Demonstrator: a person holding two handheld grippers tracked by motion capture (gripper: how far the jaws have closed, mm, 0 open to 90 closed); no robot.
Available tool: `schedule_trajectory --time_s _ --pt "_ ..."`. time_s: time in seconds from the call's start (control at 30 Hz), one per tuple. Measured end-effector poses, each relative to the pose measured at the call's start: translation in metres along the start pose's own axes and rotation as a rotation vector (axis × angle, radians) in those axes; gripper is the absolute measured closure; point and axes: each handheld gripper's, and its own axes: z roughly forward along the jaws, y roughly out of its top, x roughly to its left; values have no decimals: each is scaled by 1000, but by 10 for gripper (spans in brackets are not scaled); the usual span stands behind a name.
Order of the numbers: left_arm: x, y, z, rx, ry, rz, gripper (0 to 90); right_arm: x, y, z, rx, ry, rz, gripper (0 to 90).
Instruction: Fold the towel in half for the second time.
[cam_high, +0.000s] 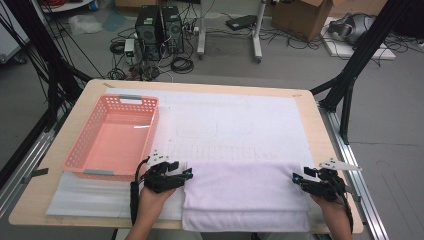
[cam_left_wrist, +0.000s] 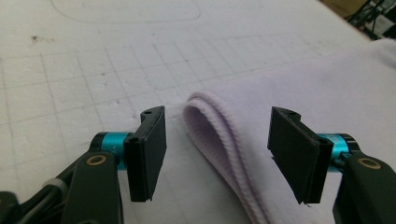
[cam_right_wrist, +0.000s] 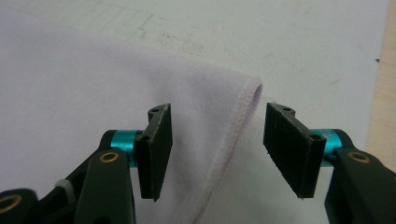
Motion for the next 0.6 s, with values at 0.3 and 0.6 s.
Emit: schedule_trajectory --time_s 0.3,0.6 --pt "-9 3 13 61 -19 97 538 2 -5 18 0 17 26 449" --pt "-14 4 13 27 -7 88 836 3 -2 13 21 94 15 796"
